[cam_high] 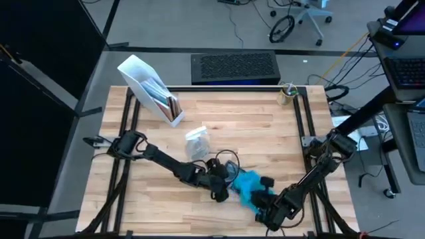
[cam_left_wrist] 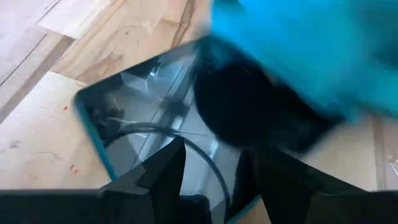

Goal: Apply microfiber cloth
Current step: Wipe the blue tablet with a blue microfiber cloth

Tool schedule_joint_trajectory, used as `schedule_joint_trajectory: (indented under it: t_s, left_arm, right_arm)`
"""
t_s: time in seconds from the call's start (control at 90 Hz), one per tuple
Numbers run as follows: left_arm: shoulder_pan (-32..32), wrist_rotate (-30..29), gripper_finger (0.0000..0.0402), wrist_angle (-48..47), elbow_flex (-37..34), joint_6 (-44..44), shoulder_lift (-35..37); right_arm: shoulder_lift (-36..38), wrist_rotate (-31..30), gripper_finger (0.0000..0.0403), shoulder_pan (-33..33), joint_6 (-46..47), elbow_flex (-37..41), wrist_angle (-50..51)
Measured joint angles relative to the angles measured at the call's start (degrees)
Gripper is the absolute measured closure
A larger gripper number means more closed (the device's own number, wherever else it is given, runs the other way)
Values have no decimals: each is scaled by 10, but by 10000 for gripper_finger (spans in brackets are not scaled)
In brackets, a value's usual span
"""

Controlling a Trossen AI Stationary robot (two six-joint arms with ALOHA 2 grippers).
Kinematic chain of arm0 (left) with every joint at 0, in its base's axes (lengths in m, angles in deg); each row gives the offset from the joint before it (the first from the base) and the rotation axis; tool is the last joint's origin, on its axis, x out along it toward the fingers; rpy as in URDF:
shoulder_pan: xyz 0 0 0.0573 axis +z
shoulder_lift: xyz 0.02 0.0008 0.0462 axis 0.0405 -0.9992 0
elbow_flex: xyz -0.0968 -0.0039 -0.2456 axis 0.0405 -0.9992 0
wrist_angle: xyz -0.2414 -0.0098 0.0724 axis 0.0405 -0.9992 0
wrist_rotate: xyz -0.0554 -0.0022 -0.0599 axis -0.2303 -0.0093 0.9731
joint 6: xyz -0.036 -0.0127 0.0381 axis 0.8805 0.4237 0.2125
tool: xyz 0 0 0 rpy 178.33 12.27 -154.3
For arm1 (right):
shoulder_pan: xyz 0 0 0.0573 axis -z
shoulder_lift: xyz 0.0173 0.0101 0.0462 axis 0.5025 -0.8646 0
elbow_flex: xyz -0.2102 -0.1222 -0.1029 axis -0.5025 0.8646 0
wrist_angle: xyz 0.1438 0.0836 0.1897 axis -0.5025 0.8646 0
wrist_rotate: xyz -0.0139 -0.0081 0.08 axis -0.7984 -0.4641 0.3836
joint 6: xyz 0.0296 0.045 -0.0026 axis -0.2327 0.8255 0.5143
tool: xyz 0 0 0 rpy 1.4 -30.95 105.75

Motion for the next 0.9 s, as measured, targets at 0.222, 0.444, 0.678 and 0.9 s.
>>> schedule_joint_trajectory:
  t_s: [0.222, 0.444, 0.678, 0.9]
  left_arm:
    - [0, 1, 227, 0, 0, 0, 0]
    - [0, 3, 226, 1, 0, 1, 0]
    - [0, 4, 226, 2, 0, 1, 0]
    - [0, 5, 226, -2, 1, 12, 0]
  right_arm:
    - [77, -34, 399, 0, 24, -1, 55]
    - [98, -129, 399, 37, -5, -3, 42]
    - [15, -50, 399, 94, -65, -3, -6]
    - [-11, -12, 399, 66, 0, -7, 52]
